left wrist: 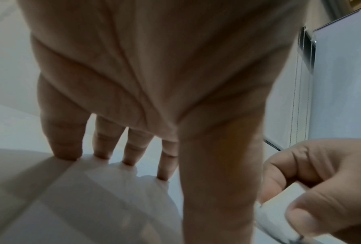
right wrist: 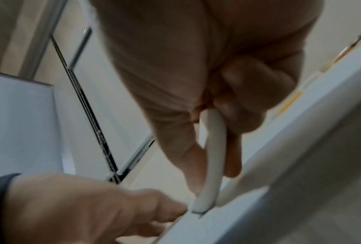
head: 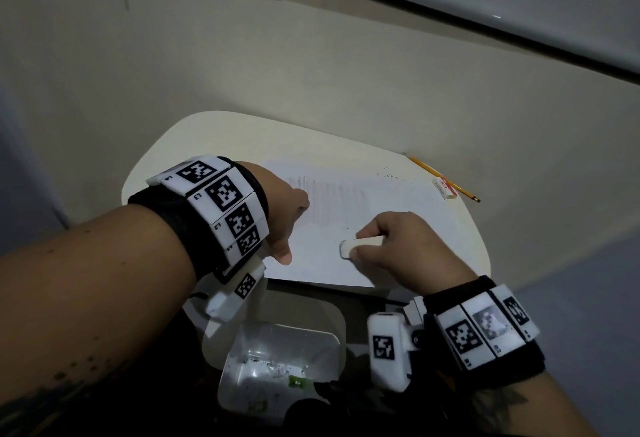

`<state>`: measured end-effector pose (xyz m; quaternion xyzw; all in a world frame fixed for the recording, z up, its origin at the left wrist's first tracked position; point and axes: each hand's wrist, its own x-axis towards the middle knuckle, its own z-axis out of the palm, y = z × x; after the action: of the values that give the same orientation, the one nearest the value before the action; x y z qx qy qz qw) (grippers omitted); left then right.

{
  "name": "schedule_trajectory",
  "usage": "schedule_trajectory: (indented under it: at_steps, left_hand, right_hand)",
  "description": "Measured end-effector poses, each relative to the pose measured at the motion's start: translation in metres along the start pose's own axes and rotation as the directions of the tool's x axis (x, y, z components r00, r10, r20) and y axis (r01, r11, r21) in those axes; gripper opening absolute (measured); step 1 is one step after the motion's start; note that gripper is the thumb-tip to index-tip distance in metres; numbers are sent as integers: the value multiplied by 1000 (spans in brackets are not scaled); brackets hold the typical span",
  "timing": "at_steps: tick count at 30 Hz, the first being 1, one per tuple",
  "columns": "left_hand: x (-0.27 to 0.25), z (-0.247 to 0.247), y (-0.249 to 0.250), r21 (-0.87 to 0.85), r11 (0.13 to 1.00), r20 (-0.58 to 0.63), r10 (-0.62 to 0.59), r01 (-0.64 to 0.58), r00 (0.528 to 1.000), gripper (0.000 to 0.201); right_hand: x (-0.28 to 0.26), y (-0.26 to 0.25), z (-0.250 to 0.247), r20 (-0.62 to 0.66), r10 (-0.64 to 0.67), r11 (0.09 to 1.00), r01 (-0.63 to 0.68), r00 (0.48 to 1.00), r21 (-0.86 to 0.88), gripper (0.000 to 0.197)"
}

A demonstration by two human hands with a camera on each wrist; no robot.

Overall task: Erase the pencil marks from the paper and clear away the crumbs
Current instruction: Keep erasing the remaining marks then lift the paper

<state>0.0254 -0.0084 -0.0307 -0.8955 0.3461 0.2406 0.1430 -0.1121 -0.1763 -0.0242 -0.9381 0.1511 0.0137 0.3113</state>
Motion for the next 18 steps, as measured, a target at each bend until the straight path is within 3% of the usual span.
schedule_trajectory:
  at_steps: [2, 5, 7, 10, 13, 15, 18]
  left_hand:
    - [-1, 0, 0, 7, 1000, -8, 0, 0, 1000, 96]
    - [0, -1, 2, 17, 1000, -11, 1, -1, 1000, 74]
    - [0, -1, 2, 31, 1000, -2, -5, 5, 1000, 74]
    - [-3, -1, 2, 27, 1000, -9, -2, 2, 1000, 79]
    - [-3, -1, 2, 25, 1000, -12, -1, 1, 1000, 97]
    - [-2, 0, 1, 20, 1000, -1, -1, 2, 1000, 99]
    - [-2, -2, 2, 23, 1000, 9, -8, 8, 1000, 98]
  right_hand:
    - [7, 8, -8, -73, 48, 997, -52, 996, -52, 21]
    - [13, 11, -16, -192, 59, 986, -88, 980, -145, 27]
    - [10, 2, -10, -145, -5, 993, -13, 989, -119, 21]
    - [2, -9, 4, 26, -70, 995, 72, 997, -65, 15]
    - [9, 1, -3, -52, 25, 997, -29, 998, -70, 22]
    - [16, 10, -14, -152, 79, 988, -97, 985, -120, 25]
    - [15, 3, -14, -176, 29, 992, -50, 984, -116, 24]
